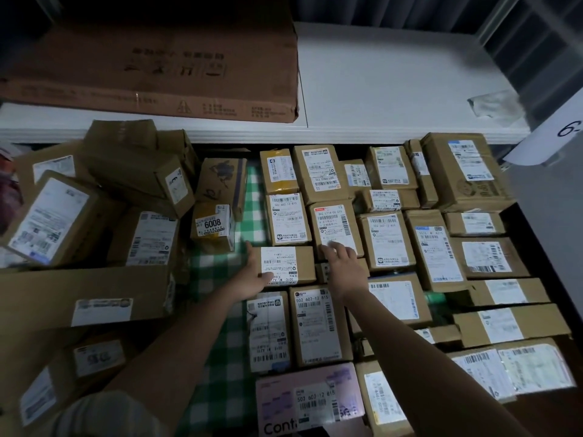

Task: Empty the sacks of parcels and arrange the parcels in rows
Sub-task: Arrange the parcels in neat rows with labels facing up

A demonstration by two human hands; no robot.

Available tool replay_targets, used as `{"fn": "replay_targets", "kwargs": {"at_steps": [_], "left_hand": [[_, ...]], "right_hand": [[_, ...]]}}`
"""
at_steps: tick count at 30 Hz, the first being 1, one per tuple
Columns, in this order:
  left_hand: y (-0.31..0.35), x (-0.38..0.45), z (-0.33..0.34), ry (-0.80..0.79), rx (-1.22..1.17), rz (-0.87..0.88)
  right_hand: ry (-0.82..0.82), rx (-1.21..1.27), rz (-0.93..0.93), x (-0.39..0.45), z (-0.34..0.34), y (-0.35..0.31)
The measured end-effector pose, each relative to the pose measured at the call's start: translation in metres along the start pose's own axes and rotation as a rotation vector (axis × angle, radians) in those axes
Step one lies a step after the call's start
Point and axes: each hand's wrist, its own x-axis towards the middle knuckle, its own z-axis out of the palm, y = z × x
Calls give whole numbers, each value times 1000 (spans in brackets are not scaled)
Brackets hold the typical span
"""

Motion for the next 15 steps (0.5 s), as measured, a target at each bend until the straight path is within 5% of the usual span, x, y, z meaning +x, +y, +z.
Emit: {"fn": "replay_targets", "kwargs": {"at_steps": [9, 15], "left_hand": [[9, -14, 1, 97, 71, 1], [9, -37, -13, 237, 129, 3]], "right_hand": [[-68, 49, 0, -1, -12, -7], [-25, 235, -233, 5, -33, -51]]}}
